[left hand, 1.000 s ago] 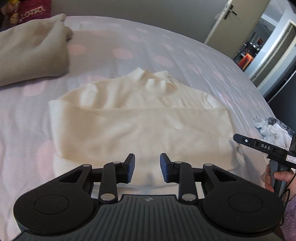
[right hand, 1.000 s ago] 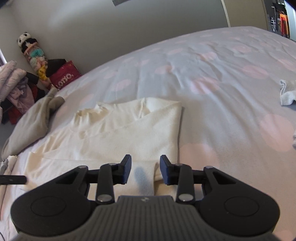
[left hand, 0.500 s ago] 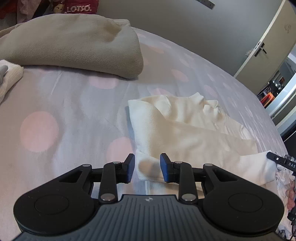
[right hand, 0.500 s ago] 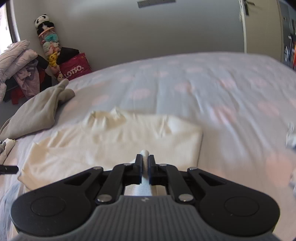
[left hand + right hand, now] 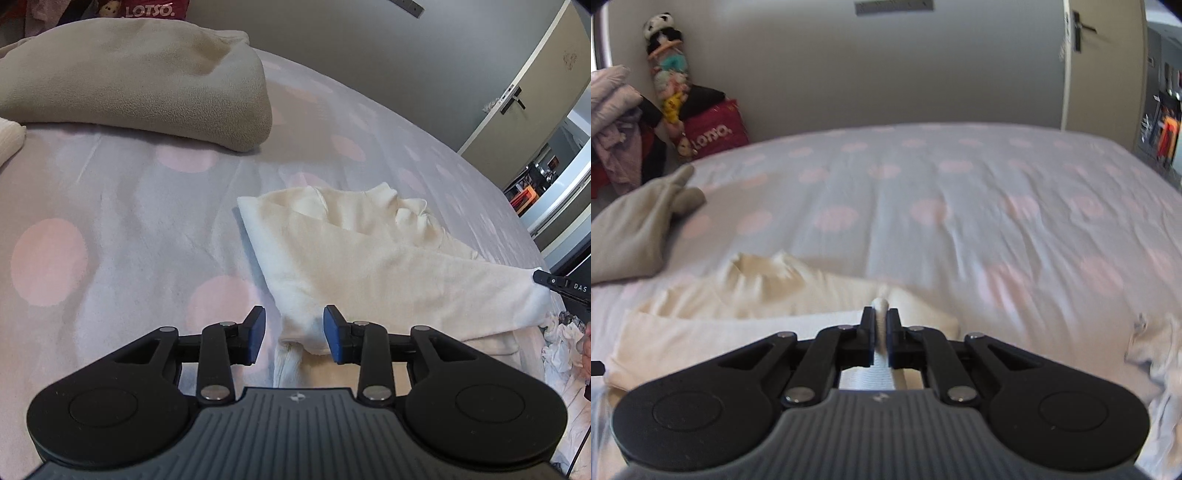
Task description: Fold clothes
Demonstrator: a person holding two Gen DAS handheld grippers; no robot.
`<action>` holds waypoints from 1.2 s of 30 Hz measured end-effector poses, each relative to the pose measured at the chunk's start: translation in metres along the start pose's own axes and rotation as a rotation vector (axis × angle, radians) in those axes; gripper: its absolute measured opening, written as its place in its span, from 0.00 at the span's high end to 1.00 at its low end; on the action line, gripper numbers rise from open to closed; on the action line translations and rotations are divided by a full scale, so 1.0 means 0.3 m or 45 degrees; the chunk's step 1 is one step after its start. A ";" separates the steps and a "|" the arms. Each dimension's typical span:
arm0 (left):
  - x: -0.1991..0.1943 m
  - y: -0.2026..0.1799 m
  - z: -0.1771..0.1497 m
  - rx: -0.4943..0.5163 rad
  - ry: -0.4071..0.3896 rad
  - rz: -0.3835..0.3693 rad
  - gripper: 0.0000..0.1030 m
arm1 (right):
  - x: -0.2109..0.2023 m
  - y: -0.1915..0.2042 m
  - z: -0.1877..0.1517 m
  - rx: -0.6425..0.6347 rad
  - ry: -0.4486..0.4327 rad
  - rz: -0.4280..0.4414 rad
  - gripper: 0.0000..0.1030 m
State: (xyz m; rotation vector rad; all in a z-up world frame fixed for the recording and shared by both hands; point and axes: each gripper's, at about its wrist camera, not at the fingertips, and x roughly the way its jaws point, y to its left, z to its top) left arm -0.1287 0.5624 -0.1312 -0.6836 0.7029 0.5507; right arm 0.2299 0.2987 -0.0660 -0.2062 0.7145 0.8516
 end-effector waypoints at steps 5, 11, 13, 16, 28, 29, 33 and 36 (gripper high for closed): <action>0.065 -0.010 -0.019 0.090 0.079 0.073 0.70 | 0.115 -0.076 -0.067 0.100 0.088 -0.026 0.93; 0.067 -0.009 -0.018 0.096 0.087 0.085 0.70 | 0.113 -0.152 -0.101 0.225 0.090 -0.021 0.71; 0.068 -0.011 -0.018 0.095 0.089 0.089 0.70 | 0.083 -0.171 -0.118 0.255 0.069 0.010 0.66; 0.065 -0.012 -0.019 0.080 0.085 0.093 0.70 | 0.046 -0.186 -0.164 0.255 0.071 0.078 0.65; 0.063 -0.032 -0.004 0.072 0.124 0.118 0.73 | -0.015 -0.155 -0.193 0.214 0.063 0.166 0.94; 0.066 -0.035 -0.003 0.076 0.132 0.118 0.74 | -0.032 -0.156 -0.184 0.226 0.065 0.171 0.94; 0.077 -0.046 0.000 0.091 0.162 0.140 0.79 | -0.009 -0.184 -0.193 0.268 0.162 0.117 0.95; 0.078 -0.049 -0.005 0.075 0.163 0.161 0.79 | 0.037 -0.198 -0.226 0.289 0.216 0.087 0.95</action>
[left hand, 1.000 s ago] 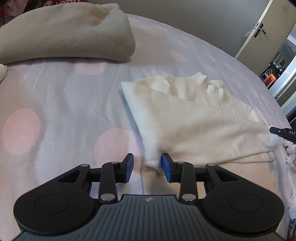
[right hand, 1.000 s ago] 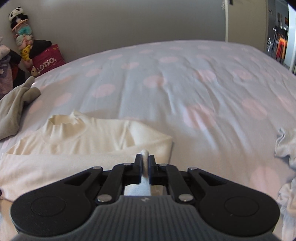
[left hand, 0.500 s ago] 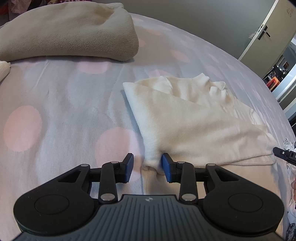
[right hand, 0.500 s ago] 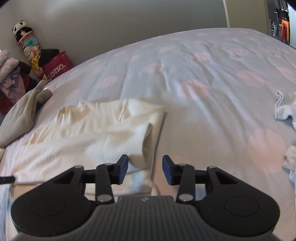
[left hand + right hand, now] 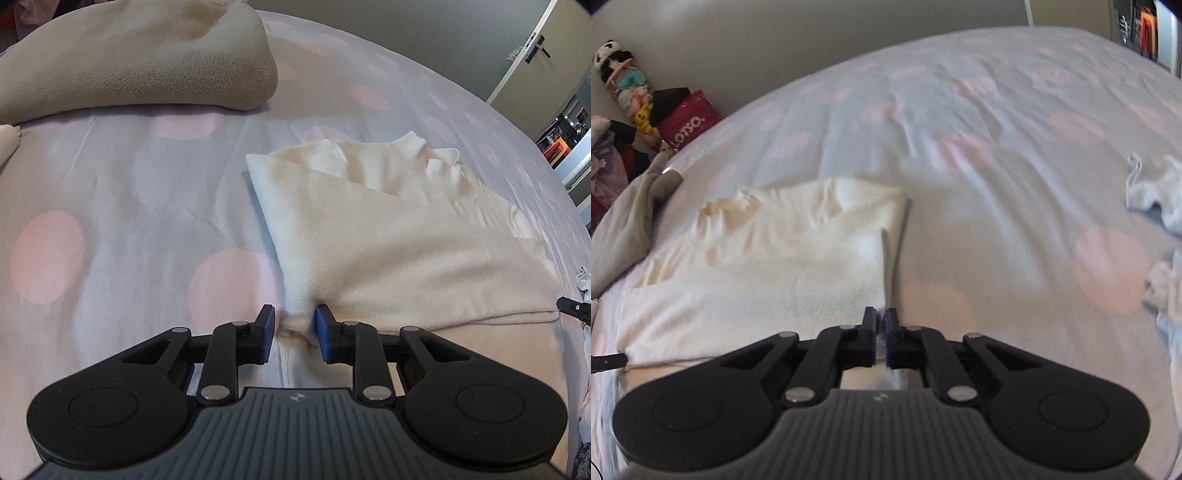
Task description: Fold clothes
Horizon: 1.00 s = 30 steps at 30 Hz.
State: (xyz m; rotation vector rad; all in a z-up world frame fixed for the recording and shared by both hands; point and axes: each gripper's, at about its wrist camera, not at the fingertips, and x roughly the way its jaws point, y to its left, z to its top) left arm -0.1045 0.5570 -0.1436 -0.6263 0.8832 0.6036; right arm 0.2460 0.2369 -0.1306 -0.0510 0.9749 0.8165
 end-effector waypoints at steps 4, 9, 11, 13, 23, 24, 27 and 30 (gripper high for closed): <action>-0.025 -0.019 -0.017 -0.027 -0.025 0.045 0.77 | 0.003 -0.010 -0.011 0.032 -0.024 -0.036 0.88; -0.104 -0.062 -0.107 -0.139 -0.048 0.084 0.73 | -0.097 0.022 -0.065 -0.030 -0.047 -0.048 0.69; -0.136 -0.093 -0.161 -0.157 -0.032 0.081 0.64 | -0.139 0.040 -0.111 -0.058 -0.027 -0.038 0.59; -0.169 -0.114 -0.219 -0.195 0.001 0.065 0.53 | -0.183 0.058 -0.162 -0.078 -0.003 -0.022 0.55; -0.243 -0.171 -0.486 -0.136 0.215 0.231 0.46 | -0.301 0.077 -0.403 -0.073 0.173 -0.104 0.42; -0.248 -0.168 -0.498 -0.140 0.223 0.231 0.45 | -0.309 0.078 -0.413 -0.076 0.169 -0.116 0.38; -0.263 -0.173 -0.517 -0.119 0.239 0.241 0.41 | -0.333 0.078 -0.438 -0.086 0.155 -0.158 0.35; -0.258 -0.179 -0.536 -0.102 0.257 0.245 0.35 | -0.332 0.061 -0.454 -0.047 0.194 -0.152 0.34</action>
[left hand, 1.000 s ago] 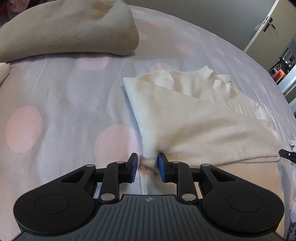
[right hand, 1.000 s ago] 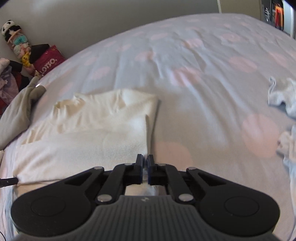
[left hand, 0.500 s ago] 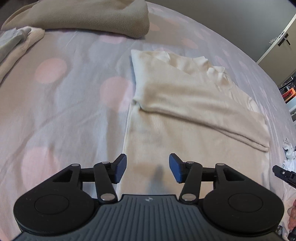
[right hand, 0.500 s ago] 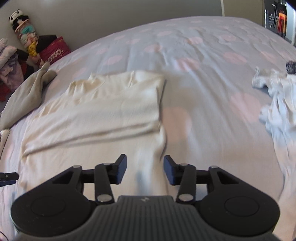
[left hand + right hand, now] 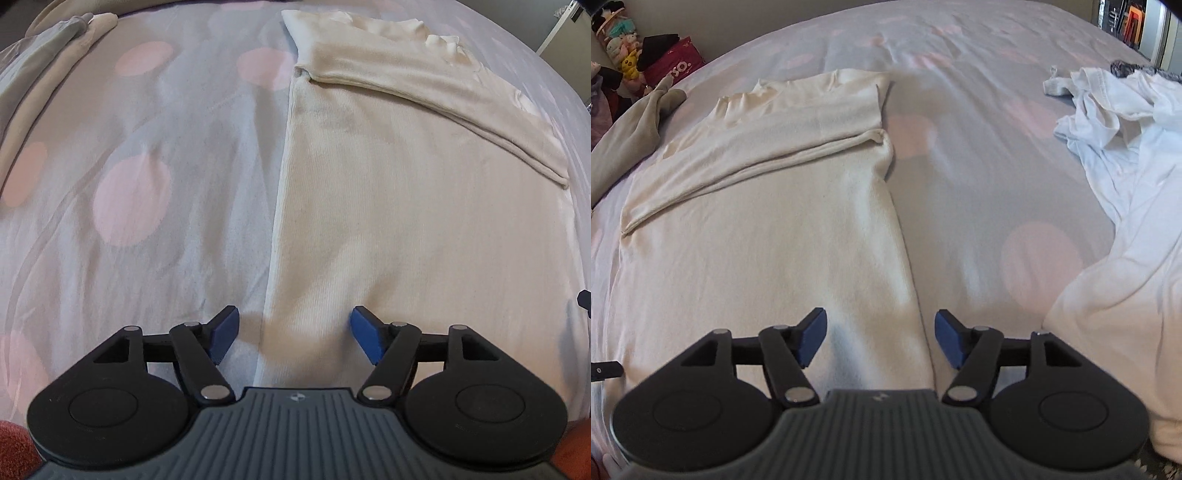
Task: Fold clothes
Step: 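Grasp the sweatshirt hem with the left and right grippers, then fold the hem up toward the collar with both grippers and release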
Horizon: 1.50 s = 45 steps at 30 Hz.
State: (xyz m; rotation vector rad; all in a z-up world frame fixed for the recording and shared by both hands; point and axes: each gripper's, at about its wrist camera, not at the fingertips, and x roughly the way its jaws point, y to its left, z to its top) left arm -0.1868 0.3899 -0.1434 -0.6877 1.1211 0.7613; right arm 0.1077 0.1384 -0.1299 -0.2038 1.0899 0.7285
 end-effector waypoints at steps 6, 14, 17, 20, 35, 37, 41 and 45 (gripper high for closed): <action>-0.005 -0.005 -0.002 0.009 0.004 -0.017 0.27 | 0.023 0.023 -0.031 -0.044 0.098 0.020 0.36; -0.008 0.019 -0.008 -0.038 -0.012 -0.083 0.41 | 0.016 0.107 -0.070 -0.233 0.125 0.067 0.88; -0.019 0.034 -0.012 -0.064 -0.035 -0.134 0.65 | 0.002 0.110 -0.074 -0.246 0.099 0.081 0.90; -0.020 0.063 -0.016 -0.123 -0.047 -0.230 0.86 | -0.018 0.100 -0.073 -0.226 0.063 0.086 0.91; -0.090 0.125 -0.001 -0.232 -0.247 -0.403 0.95 | -0.105 0.070 -0.059 -0.157 -0.173 0.088 0.91; -0.100 0.133 0.010 -0.234 -0.268 -0.415 0.95 | -0.105 0.066 -0.052 -0.150 -0.192 0.092 0.91; -0.117 0.140 0.046 -0.228 -0.304 -0.442 0.95 | -0.103 0.057 -0.031 -0.124 -0.239 0.109 0.91; -0.128 0.132 0.092 -0.182 -0.340 -0.430 0.95 | -0.082 0.068 0.007 -0.141 -0.295 0.121 0.91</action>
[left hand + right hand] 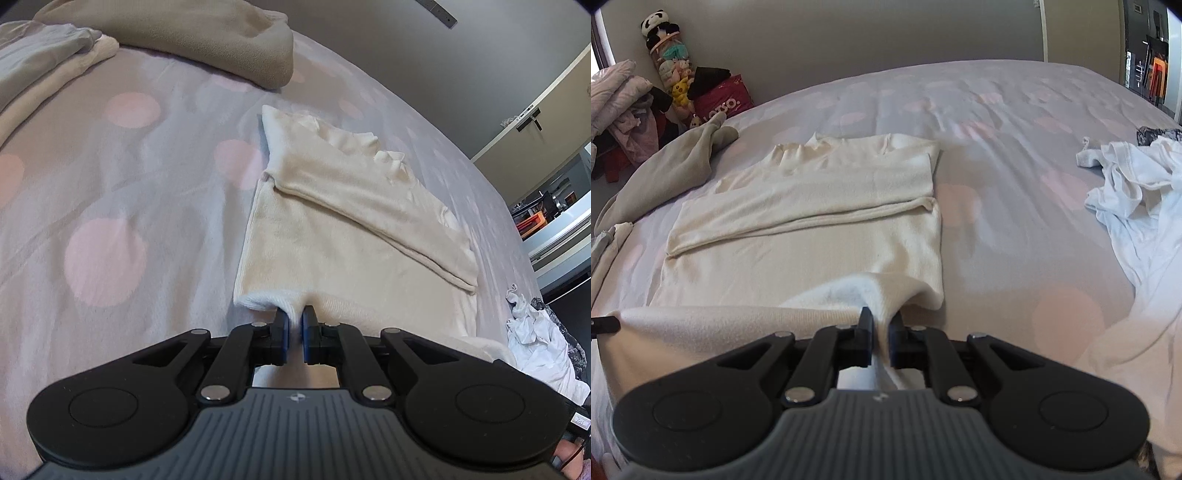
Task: Fold clothes
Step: 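Fold the hem up toward the collar with both grippers and release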
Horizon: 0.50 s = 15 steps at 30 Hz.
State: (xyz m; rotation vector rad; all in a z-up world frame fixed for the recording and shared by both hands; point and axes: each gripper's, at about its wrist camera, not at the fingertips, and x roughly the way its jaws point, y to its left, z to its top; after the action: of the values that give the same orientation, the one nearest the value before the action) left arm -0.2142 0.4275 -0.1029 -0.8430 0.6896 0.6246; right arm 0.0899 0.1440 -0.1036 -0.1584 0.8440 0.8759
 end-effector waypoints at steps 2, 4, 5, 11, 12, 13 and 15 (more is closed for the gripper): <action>0.016 -0.014 0.018 0.050 -0.015 0.014 0.95 | 0.029 0.011 0.012 -0.032 -0.016 -0.005 0.91; 0.045 -0.020 0.024 0.086 -0.017 0.036 0.95 | 0.068 0.017 0.019 -0.059 -0.012 -0.015 0.91; 0.060 -0.021 0.025 0.101 -0.015 0.048 0.95 | 0.090 0.016 0.020 -0.064 -0.003 -0.018 0.91; 0.152 -0.006 0.001 0.124 0.041 0.131 0.95 | 0.172 -0.009 0.011 -0.030 0.065 -0.017 0.89; 0.153 -0.011 -0.002 0.139 0.038 0.142 0.94 | 0.177 -0.012 0.009 -0.023 0.071 -0.016 0.84; 0.152 -0.017 -0.006 0.156 0.032 0.153 0.93 | 0.177 -0.014 0.009 -0.016 0.072 -0.020 0.81; 0.132 -0.036 -0.013 0.200 0.002 0.181 0.88 | 0.172 -0.019 0.008 -0.002 0.074 -0.035 0.73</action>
State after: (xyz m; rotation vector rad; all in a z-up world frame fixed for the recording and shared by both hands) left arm -0.1830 0.4274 -0.1297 -0.6534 0.7944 0.6875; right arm 0.1136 0.1732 -0.1398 -0.1969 0.8933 0.8495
